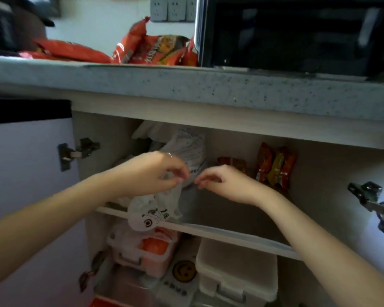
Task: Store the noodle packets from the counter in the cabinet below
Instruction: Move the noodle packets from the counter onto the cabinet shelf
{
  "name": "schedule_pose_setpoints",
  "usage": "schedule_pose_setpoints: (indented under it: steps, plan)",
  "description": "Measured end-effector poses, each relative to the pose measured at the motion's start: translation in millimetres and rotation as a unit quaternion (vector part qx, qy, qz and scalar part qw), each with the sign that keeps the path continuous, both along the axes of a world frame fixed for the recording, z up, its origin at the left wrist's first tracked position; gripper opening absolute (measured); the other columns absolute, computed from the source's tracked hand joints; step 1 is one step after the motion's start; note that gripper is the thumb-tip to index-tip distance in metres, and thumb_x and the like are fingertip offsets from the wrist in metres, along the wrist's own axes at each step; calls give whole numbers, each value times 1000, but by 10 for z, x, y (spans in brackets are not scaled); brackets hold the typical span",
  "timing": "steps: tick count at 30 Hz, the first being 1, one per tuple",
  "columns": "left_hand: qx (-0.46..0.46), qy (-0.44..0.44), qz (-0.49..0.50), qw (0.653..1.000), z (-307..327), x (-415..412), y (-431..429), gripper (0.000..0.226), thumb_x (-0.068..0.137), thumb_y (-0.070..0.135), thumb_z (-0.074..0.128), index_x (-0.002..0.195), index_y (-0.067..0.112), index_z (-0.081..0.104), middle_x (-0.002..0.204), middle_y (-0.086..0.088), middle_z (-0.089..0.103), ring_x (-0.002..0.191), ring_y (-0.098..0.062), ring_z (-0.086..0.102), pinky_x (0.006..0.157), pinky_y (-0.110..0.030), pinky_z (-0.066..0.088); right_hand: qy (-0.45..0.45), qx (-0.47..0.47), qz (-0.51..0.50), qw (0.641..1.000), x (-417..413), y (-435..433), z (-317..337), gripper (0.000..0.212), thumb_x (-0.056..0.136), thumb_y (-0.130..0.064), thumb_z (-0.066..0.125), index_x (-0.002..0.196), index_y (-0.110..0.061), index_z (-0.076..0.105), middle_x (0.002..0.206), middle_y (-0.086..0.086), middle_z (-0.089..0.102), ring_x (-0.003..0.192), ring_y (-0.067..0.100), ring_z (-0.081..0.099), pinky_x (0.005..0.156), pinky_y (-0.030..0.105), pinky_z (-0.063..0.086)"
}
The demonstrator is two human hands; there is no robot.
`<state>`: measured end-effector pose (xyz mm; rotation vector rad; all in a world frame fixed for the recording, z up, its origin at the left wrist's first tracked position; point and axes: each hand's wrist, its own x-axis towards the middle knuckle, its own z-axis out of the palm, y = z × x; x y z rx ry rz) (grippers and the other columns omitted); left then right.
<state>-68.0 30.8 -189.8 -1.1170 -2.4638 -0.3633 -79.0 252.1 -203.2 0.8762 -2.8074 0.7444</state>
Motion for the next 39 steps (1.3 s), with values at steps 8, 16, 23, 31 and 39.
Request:
schedule_pose_setpoints:
  steps: [8,16,23,31,39]
  plan:
    - [378,137,59,914,1366,232,-890,12,82,18,53,81,21,65,66,2,69,62,-15,66,69,-36,58,320,-58,148,934,562,-1137,1178,17,92,-20,52,96,-23,68,93,-13,67,85,2,59,72,26,50]
    - [236,-26,342,909,1793,-648,-1379,51,64,48,69,105,18,68,105,-5,69,100,-24,62,88,-35,50,255,27,-50,965,-261,-1565,2145,38,91,-28,54,128,-19,49,129,8,48,110,20,52,96,32,44]
    - [242,4,427,871,1737,-794,-1436,62,77,43,63,127,10,47,126,-14,53,115,-33,50,90,-41,44,384,268,-112,876,-1017,-1943,2480,96,81,3,55,147,-44,3,158,10,-10,145,37,1,110,58,26]
    - [223,-18,393,892,1773,-771,-1404,36,79,33,63,109,15,57,113,-8,58,107,-28,54,83,-33,43,410,304,-82,856,-1463,-2099,2474,49,86,1,49,130,-22,45,130,9,51,124,32,43,85,47,49]
    - [211,108,372,897,1763,-796,-1387,105,69,44,76,147,22,9,156,-5,-1,146,-25,-5,116,-51,7,351,27,52,935,-1326,-2059,2541,30,92,-10,57,121,-16,53,121,6,59,108,22,56,91,35,46]
